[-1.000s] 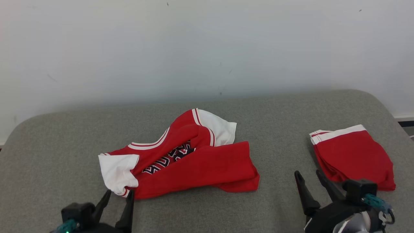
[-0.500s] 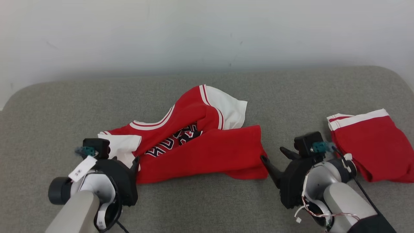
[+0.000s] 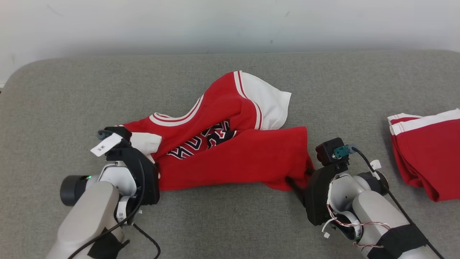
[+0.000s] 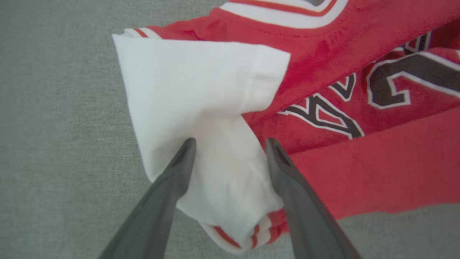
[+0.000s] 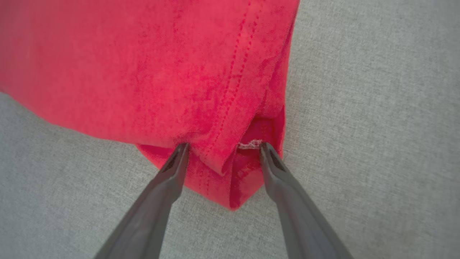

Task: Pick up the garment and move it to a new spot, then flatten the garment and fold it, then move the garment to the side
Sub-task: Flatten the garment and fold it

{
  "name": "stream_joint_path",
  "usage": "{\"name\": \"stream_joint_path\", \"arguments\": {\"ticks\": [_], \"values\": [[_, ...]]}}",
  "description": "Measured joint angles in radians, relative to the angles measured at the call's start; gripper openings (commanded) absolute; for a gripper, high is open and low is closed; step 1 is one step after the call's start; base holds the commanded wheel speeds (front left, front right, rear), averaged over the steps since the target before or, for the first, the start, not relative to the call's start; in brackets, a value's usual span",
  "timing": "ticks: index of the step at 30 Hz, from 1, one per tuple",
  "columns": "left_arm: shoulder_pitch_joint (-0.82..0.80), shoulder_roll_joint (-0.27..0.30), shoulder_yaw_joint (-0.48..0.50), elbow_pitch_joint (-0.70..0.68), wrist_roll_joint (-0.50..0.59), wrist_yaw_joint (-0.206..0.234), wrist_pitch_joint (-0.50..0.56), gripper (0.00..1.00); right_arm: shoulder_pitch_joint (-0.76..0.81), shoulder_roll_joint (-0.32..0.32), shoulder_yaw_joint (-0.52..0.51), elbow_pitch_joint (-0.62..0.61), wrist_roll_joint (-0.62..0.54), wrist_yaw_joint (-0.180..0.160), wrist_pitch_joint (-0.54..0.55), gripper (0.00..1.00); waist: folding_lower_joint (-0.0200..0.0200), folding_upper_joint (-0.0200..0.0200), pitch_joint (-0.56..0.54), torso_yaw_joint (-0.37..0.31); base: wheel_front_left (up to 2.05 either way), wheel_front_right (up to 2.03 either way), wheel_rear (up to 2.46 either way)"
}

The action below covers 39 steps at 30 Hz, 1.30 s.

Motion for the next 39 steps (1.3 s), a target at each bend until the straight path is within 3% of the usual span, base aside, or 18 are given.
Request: {"name": "stream_joint_path", "arguments": {"ticks": [9,11,14,15,17,20,23,28,29,30,31,39], "values": [[-0.038,-0.028,-0.025,0.049,0.017,0.000,0.014,1.00,-0.012,0.021,0.016,0.040,0.007,0.018,0.009,1.00,-0.0002,0.0000,0.000,0.008,0.00,0.00,0.00],[-0.052,-0.041,-0.082,0.080,0.070,-0.016,0.025,1.00,-0.015,0.030,0.023,0.063,0.015,0.022,0.007,1.00,-0.0002,0.0000,-0.005,0.011,0.00,0.00,0.00],[-0.062,-0.019,-0.101,0.117,0.087,-0.016,0.025,1.00,-0.024,0.037,0.030,0.085,0.019,0.028,-0.001,1.00,-0.0002,0.0000,-0.014,0.005,0.00,0.00,0.00],[-0.060,-0.038,-0.108,0.125,0.087,-0.019,0.023,1.00,-0.029,0.037,0.031,0.096,0.019,0.032,-0.010,0.46,-0.0003,-0.0001,-0.023,0.004,0.00,0.00,0.00],[-0.059,-0.042,-0.108,0.126,0.087,-0.019,0.015,1.00,-0.029,0.037,0.034,0.099,0.019,0.034,-0.012,0.36,-0.0002,-0.0001,-0.026,0.005,0.00,0.00,0.00],[-0.059,-0.042,-0.106,0.130,0.087,-0.019,0.008,1.00,-0.029,0.038,0.038,0.100,0.019,0.035,-0.020,0.00,-0.0003,-0.0001,-0.031,0.006,0.00,0.00,0.00],[-0.059,-0.042,-0.101,0.134,0.086,-0.019,-0.005,1.00,-0.028,0.039,0.041,0.108,0.019,0.036,-0.028,0.04,-0.0002,0.0000,-0.036,0.008,0.00,0.00,0.00],[-0.061,-0.042,-0.098,0.136,0.085,-0.026,-0.031,1.00,-0.028,0.039,0.044,0.119,0.019,0.037,-0.032,0.00,-0.0002,-0.0001,-0.042,0.011,0.00,0.00,0.00],[-0.061,-0.043,-0.096,0.139,0.085,-0.026,-0.031,0.76,-0.028,0.040,0.046,0.119,0.019,0.037,-0.033,0.00,-0.0003,-0.0001,-0.042,0.011,0.00,0.00,0.00],[-0.061,-0.042,-0.095,0.141,0.083,-0.026,-0.032,0.10,-0.028,0.040,0.047,0.120,0.019,0.037,-0.033,0.00,-0.0002,-0.0001,-0.043,0.010,0.00,0.00,0.00],[-0.061,-0.042,-0.094,0.143,0.082,-0.026,-0.040,0.00,-0.028,0.040,0.048,0.120,0.019,0.040,-0.037,0.00,-0.0003,-0.0001,-0.043,0.010,0.00,0.00,0.00],[-0.061,-0.049,-0.093,0.152,0.077,-0.035,-0.060,0.00,-0.029,0.041,0.047,0.123,0.019,0.041,-0.046,0.00,-0.0003,-0.0002,-0.041,0.006,0.00,0.00,0.00]]}}
